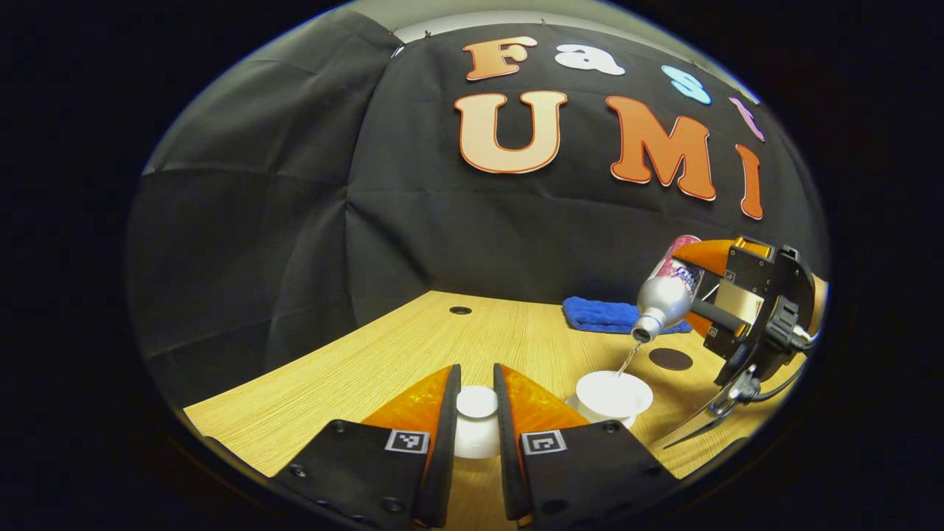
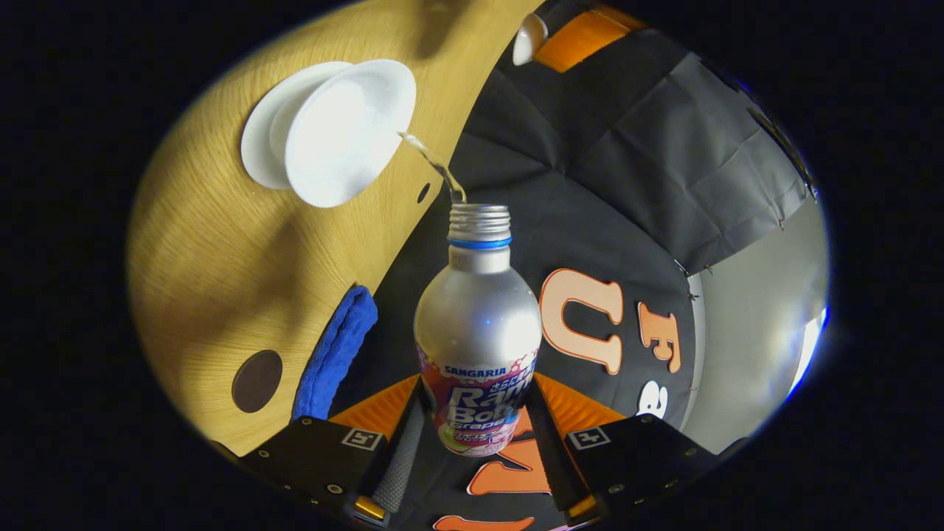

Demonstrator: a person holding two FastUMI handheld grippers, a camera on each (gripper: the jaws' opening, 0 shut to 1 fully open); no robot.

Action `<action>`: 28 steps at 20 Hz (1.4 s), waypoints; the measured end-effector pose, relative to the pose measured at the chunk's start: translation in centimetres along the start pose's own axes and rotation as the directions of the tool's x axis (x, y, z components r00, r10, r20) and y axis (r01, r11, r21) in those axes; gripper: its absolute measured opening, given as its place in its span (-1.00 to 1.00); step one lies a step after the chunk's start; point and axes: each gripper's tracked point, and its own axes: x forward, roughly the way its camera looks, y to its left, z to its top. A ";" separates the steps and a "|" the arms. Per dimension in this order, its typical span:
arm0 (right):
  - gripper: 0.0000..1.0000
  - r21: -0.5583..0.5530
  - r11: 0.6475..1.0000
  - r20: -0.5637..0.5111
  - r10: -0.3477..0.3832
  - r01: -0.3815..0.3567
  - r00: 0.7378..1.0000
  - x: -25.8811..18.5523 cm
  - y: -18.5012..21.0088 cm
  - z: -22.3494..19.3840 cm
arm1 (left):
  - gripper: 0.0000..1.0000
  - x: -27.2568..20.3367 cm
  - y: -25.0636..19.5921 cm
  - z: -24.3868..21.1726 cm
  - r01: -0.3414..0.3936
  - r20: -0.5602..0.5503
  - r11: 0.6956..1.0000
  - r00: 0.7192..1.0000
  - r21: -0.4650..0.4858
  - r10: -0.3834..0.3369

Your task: Open the teacup lid with one hand, grasp the water bottle and pour water into the teacup with the other hand; after pouring, place the water bottle on the coaster and then close the teacup lid.

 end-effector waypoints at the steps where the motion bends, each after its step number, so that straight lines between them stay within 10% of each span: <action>1: 0.51 -0.005 1.000 0.006 0.001 -0.001 1.000 -0.1 0.1 0.3 | -0.37 0.0 0.0 0.1 0.000 0.002 1.000 1.000 0.001 0.000; 23: 0.52 0.047 0.999 0.027 0.020 -0.021 0.999 0.2 1.3 0.8 | -0.37 -0.1 -0.9 1.4 0.002 0.039 1.000 0.999 0.028 -0.003; 28: 0.53 0.247 0.967 0.001 0.066 -0.064 0.998 -0.2 3.2 0.9 | -0.38 0.0 -2.2 2.2 0.022 0.052 0.999 0.998 0.031 -0.024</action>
